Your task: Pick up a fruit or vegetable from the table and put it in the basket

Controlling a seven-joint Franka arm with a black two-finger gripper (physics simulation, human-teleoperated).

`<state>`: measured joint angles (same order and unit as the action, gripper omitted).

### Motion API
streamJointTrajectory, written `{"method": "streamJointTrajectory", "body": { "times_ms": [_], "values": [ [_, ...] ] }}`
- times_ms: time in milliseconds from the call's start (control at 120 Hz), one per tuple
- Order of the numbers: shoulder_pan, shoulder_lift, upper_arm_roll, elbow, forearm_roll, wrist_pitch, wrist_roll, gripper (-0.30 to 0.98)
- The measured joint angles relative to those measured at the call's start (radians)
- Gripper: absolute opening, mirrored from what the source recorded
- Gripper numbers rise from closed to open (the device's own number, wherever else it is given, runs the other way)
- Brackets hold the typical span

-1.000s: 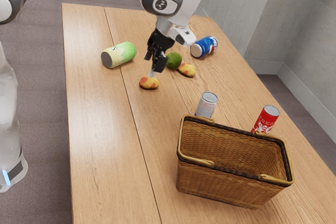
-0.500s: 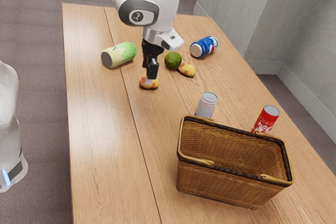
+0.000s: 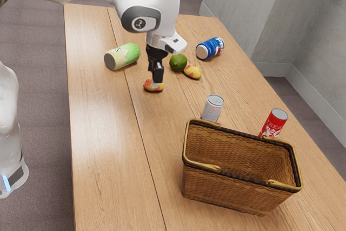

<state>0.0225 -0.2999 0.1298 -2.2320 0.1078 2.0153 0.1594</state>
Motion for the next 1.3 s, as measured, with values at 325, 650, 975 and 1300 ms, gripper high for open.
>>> {"method": "streamJointTrajectory", "body": {
  "times_ms": [325,650,975,1300],
  "values": [
    [0.038,0.069,0.020,0.004,-0.001,0.044,0.016,0.69],
    [0.056,0.103,0.049,0.008,-0.002,0.098,0.047,0.69],
    [0.074,0.162,0.056,0.044,-0.011,0.193,0.119,0.69],
    [0.065,0.150,0.055,0.004,-0.022,0.216,0.154,0.69]
  ]
}}
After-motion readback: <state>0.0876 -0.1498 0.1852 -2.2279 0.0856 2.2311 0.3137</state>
